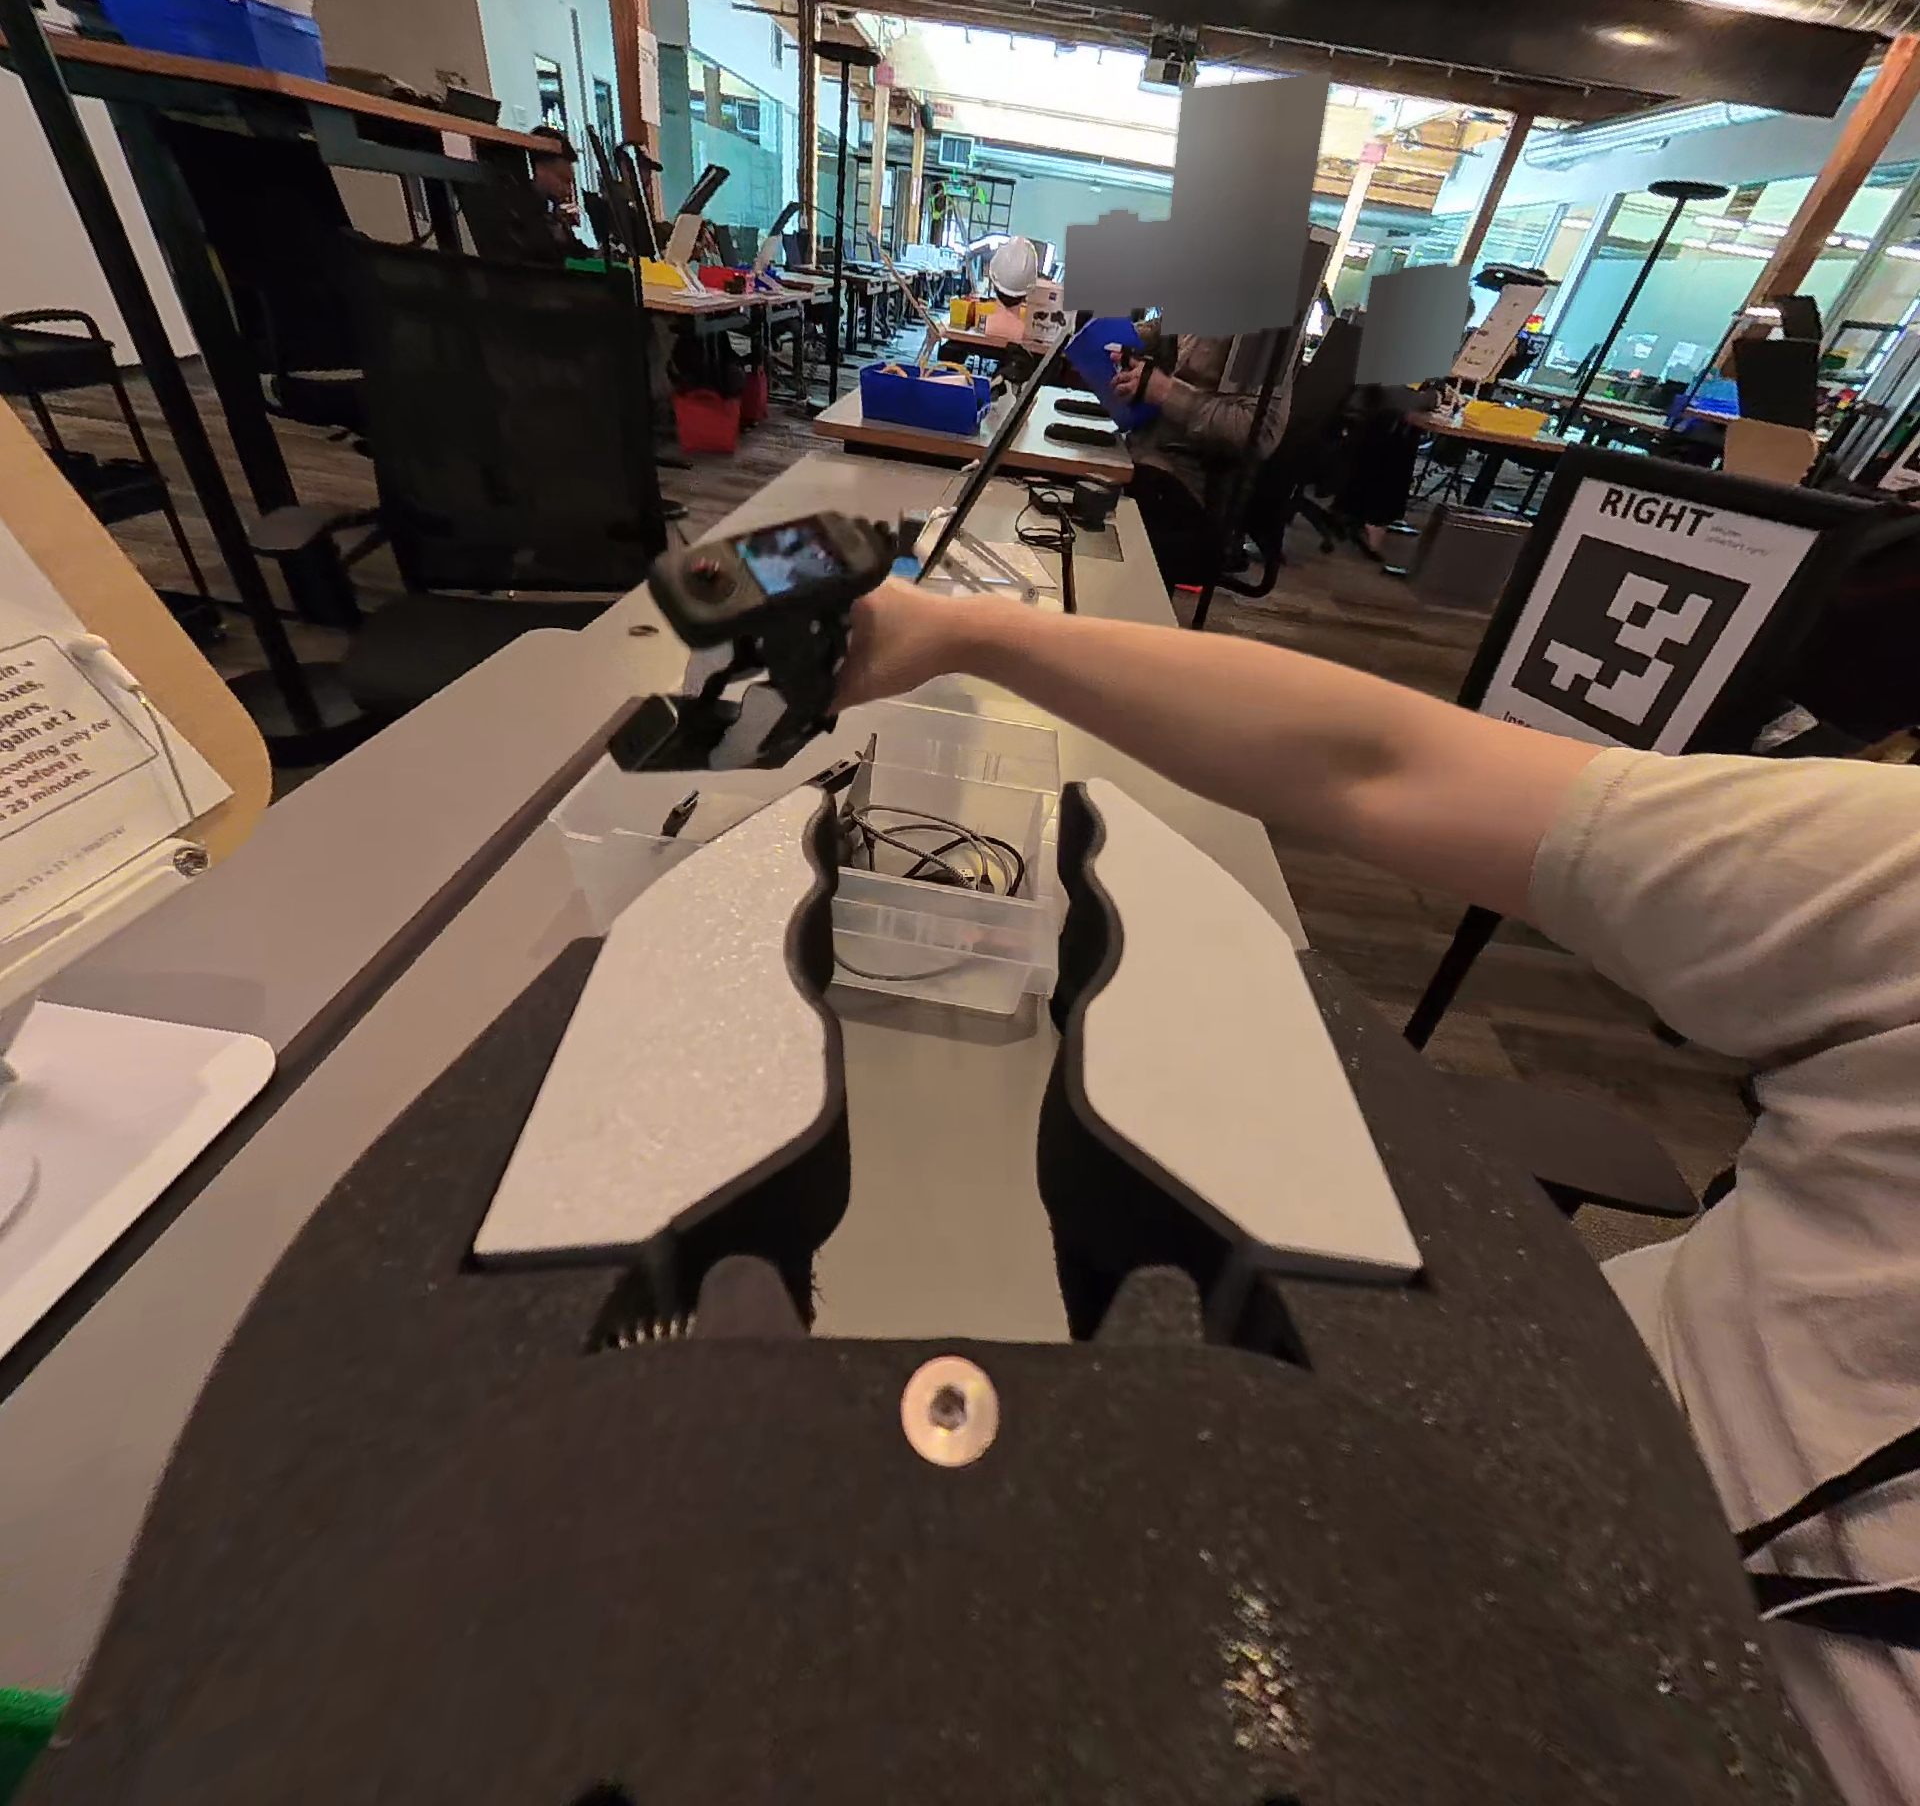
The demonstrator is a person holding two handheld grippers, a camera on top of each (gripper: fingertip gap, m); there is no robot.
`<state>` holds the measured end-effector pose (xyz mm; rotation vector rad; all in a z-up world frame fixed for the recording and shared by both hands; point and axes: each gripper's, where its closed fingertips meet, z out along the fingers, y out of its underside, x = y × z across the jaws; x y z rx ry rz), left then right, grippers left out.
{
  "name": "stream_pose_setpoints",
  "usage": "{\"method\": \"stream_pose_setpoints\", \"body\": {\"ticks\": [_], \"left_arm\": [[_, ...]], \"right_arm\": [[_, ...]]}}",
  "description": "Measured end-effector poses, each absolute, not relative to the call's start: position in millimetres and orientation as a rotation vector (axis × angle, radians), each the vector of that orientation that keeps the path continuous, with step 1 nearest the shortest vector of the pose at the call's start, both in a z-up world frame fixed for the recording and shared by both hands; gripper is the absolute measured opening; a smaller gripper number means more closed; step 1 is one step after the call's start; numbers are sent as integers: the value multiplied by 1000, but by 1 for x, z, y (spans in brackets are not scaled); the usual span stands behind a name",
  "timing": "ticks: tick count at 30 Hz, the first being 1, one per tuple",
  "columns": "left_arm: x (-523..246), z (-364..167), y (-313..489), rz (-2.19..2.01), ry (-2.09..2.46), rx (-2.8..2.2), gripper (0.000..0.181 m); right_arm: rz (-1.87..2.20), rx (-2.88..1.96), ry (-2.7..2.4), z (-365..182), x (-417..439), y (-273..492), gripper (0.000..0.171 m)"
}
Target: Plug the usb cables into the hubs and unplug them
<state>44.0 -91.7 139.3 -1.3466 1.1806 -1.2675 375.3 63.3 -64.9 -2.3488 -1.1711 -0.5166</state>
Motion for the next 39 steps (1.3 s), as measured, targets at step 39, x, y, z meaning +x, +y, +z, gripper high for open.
{"method": "stream_pose_setpoints", "body": {"ticks": [39], "left_arm": [[-248, -25, 18, -144, 259, -2573, 49]], "right_arm": [[343, -2923, 24, -127, 451, -91, 11]]}}
